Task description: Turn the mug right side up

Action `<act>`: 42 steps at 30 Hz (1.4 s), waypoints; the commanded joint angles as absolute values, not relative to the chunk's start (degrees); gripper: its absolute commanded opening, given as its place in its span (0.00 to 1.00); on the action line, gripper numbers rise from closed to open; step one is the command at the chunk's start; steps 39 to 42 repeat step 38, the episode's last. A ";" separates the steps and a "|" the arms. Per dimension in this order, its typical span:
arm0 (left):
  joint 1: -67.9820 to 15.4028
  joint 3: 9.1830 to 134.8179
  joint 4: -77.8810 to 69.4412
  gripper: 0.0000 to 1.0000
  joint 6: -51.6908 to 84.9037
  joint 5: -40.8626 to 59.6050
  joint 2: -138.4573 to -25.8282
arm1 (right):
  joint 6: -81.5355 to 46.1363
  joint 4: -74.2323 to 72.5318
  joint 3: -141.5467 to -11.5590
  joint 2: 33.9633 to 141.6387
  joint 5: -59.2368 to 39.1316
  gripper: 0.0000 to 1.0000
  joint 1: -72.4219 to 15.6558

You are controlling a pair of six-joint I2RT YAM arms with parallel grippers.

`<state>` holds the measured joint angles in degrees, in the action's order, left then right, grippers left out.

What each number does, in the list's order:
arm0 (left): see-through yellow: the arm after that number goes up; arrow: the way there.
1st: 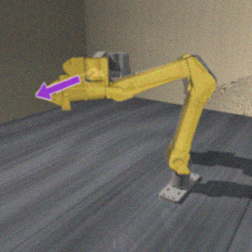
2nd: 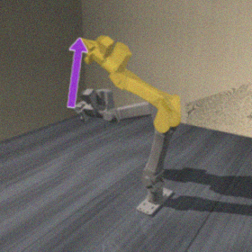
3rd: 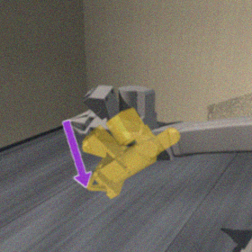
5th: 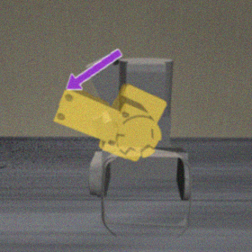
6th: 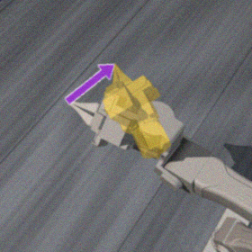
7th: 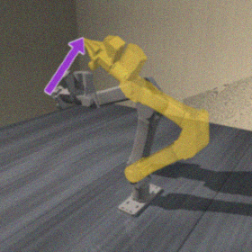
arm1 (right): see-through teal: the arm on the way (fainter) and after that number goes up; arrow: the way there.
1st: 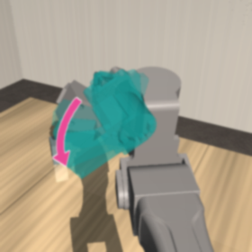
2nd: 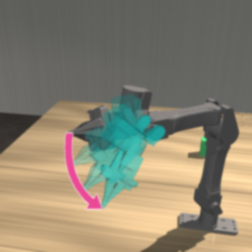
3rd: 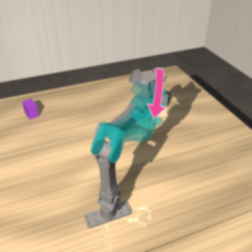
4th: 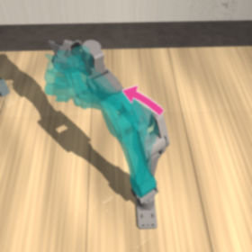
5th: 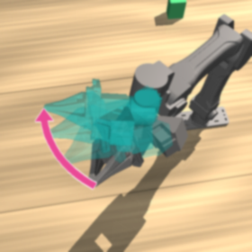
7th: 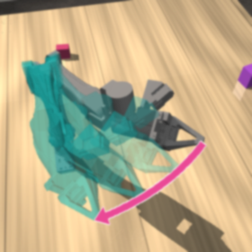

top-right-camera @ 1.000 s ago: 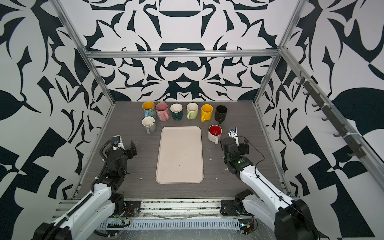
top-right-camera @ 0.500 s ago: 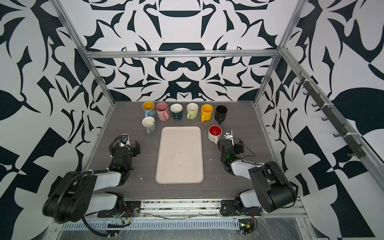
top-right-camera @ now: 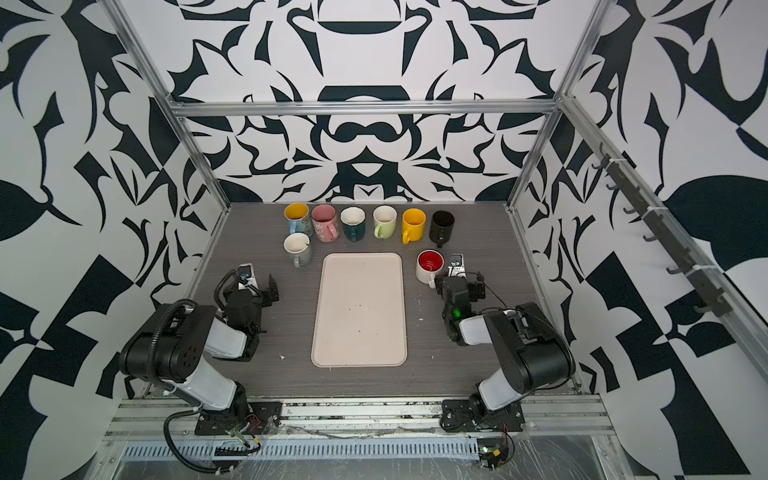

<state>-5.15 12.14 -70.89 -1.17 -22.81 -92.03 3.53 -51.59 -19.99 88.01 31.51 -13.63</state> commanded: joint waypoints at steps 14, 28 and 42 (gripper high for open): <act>1.56 21.05 -53.24 0.99 6.06 -16.01 -89.16 | -1.49 -55.19 -19.25 89.32 23.94 1.00 -8.18; 1.58 21.01 -53.13 1.00 6.29 -16.32 -89.03 | -1.40 -55.39 -19.24 89.54 24.33 1.00 -8.22; 1.52 21.01 -53.13 1.00 6.28 -16.29 -89.07 | -1.45 -55.36 -19.24 89.52 24.11 1.00 -8.18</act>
